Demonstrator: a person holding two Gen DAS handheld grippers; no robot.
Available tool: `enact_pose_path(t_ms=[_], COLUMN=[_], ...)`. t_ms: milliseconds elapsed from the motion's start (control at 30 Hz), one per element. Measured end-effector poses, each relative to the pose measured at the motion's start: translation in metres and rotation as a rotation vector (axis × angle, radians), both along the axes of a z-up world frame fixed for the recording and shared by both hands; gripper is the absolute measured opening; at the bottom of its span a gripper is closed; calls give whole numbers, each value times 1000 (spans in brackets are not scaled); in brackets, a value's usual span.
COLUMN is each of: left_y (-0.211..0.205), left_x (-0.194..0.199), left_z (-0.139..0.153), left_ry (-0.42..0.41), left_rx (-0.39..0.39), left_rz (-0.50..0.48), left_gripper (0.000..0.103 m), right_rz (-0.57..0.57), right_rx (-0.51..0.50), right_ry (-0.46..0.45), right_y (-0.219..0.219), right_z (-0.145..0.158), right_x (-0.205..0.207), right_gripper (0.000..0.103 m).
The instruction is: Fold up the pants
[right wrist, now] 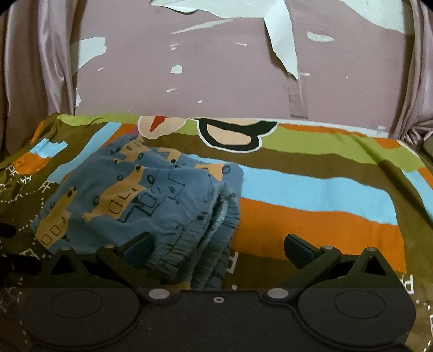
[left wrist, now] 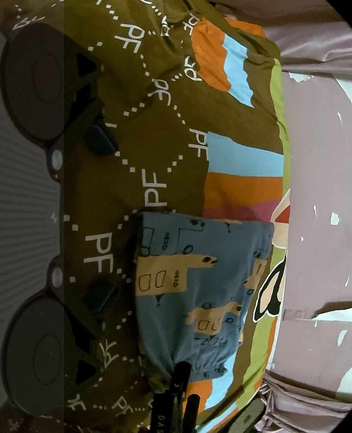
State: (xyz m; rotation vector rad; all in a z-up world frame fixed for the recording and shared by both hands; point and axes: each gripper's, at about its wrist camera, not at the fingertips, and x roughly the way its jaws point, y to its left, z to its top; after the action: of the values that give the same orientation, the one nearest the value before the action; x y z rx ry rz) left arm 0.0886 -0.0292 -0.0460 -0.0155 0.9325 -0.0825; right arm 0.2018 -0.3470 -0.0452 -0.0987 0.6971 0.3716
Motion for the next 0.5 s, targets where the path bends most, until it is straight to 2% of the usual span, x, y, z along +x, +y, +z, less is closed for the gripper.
enact_pose_path(t_ms=[67,167,367,500], left_y=[6,20,35,42], left_x=[1,2,22,39], left_z=[5,11,16,11], left_ry=[-17,-79,-142,-146], left_rx=[-39,-109,-128,-200], left_rz=[17,35,-30,-82], left_gripper=[103,103,103,103], right_rz=[7,11,69,165], right_rx=[14,87,175,191], right_ry=[-26,-40,-27,3], right_y=[-1,-7,-10,-10], right_z=[3,5,3,5], right_x=[-2,-4,3,32], right_gripper=[102,102,102,102])
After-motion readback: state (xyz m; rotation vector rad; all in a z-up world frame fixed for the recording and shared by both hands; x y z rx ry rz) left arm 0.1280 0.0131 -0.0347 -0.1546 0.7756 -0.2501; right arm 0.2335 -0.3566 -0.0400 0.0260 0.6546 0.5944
